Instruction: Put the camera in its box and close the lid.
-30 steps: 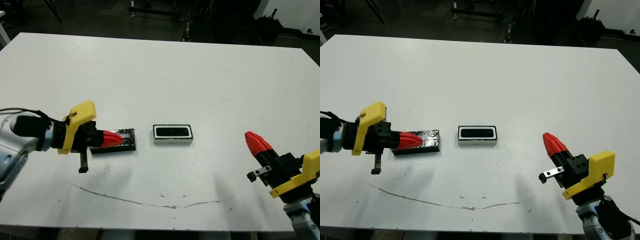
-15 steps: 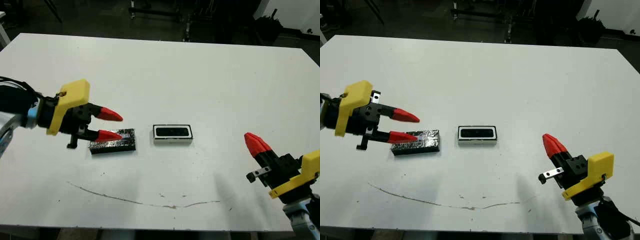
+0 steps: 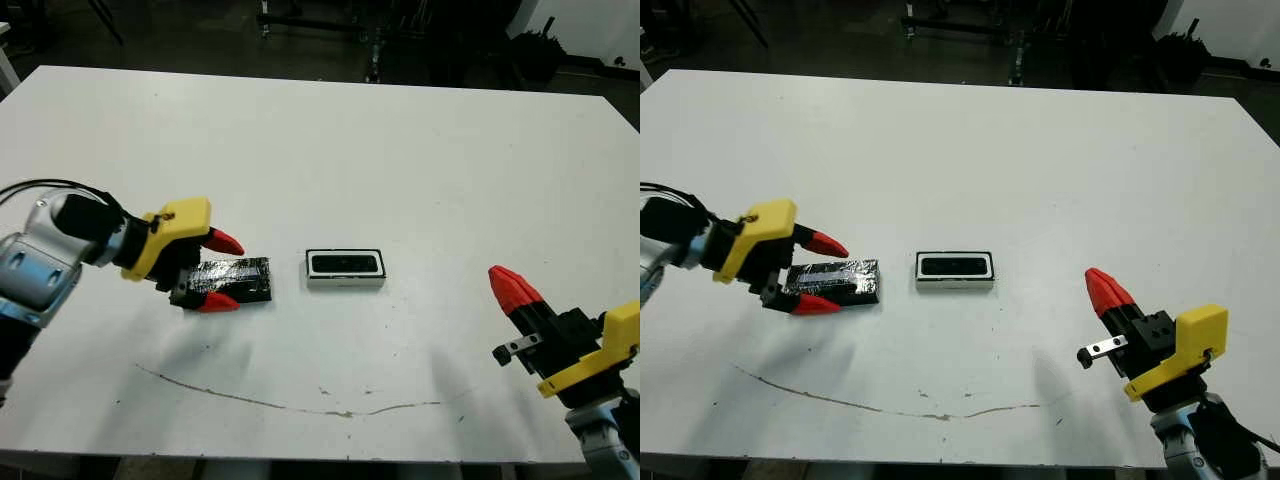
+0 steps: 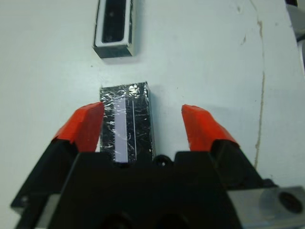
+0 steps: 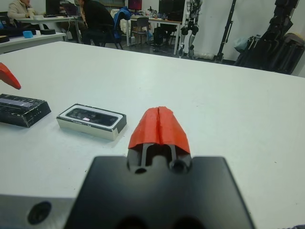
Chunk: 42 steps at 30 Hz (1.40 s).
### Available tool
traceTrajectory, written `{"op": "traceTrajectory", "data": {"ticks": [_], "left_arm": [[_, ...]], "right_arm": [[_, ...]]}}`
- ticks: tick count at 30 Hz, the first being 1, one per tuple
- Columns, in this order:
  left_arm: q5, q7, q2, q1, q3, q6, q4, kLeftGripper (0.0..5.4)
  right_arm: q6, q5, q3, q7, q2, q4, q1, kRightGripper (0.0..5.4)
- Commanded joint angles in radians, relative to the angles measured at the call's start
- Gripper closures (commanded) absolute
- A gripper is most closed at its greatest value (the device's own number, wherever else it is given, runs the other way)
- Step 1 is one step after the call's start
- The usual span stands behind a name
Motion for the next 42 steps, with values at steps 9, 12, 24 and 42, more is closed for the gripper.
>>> {"op": "traceTrajectory", "data": {"ticks": [9,12,24,42], "left_arm": [[0.043,-0.004,-0.029,0.013,0.003,-0.06,0.092,0.02],[0.057,-0.002,-0.029,0.014,0.004,-0.069,0.107,0.02],[0.109,0.017,-0.035,0.007,0.002,-0.091,0.158,0.02],[0.139,0.032,-0.038,0.027,0.001,-0.138,0.192,0.02]], "right_arm": [[0.0,0.001,-0.001,0.009,-0.013,0.012,0.003,5.4],[-0.002,0.003,-0.002,0.012,-0.011,0.015,0.001,5.4],[0.0,0.006,-0.004,0.023,-0.016,0.017,-0.008,5.4],[0.016,0.02,-0.012,0.015,-0.017,0.001,0.001,5.4]]}}
